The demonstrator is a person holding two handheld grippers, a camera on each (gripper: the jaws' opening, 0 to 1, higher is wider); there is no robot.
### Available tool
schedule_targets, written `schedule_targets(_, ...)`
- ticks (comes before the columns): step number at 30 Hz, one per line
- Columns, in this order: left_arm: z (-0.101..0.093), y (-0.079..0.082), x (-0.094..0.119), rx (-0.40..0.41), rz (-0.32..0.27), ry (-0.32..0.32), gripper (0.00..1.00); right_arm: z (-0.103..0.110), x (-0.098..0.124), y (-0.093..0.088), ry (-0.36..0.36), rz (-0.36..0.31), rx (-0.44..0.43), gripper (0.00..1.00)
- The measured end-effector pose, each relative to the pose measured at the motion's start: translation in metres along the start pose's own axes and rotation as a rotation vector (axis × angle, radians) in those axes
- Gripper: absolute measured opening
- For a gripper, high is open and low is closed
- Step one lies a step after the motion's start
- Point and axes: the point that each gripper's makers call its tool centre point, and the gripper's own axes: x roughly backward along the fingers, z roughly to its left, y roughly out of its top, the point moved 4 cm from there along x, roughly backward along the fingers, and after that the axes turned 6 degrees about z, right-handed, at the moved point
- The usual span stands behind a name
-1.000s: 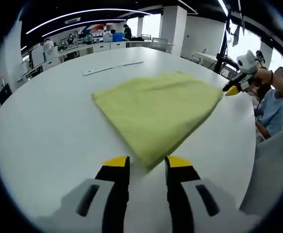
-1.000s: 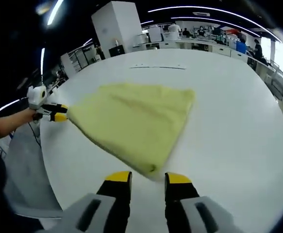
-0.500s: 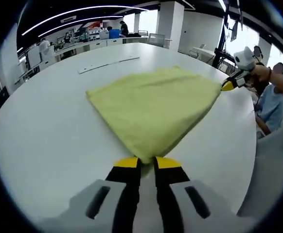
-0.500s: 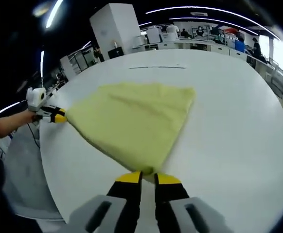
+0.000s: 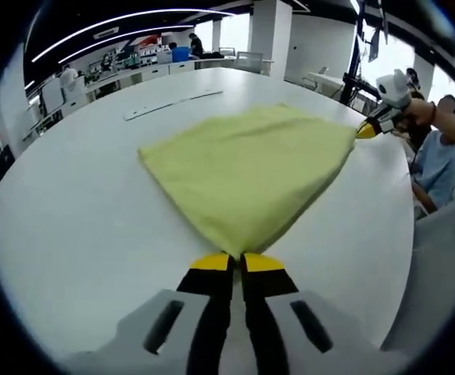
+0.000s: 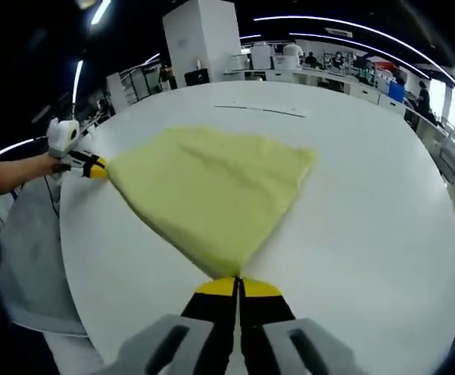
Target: Fold the garment on the visible template until the final outline fits inside the template.
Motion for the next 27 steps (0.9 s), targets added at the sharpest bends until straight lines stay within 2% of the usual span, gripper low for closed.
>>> schedule_targets(2,0.000,0.001,0.001,0.005,-0.003,0.000,0.01,-0.001,0.001,0.000,-0.002,0.006,0.012,0.00)
schedule_targets(8,0.000,0.001,0.004,0.010,-0.011,-0.002,0.01,0.005,0.008,0.000,-0.005,0.036,0.123,0.00)
schedule_targets(19,-0.007,-0.009,0.008,0.016,-0.007,-0.005,0.01,0.013,0.006,-0.017,0.019,0.066,0.112,0.00)
schedule_targets(27,-0.013,-0.016,0.011,0.011,0.000,-0.007,0.01,0.016,0.011,-0.022,0.023,0.069,0.100,0.00)
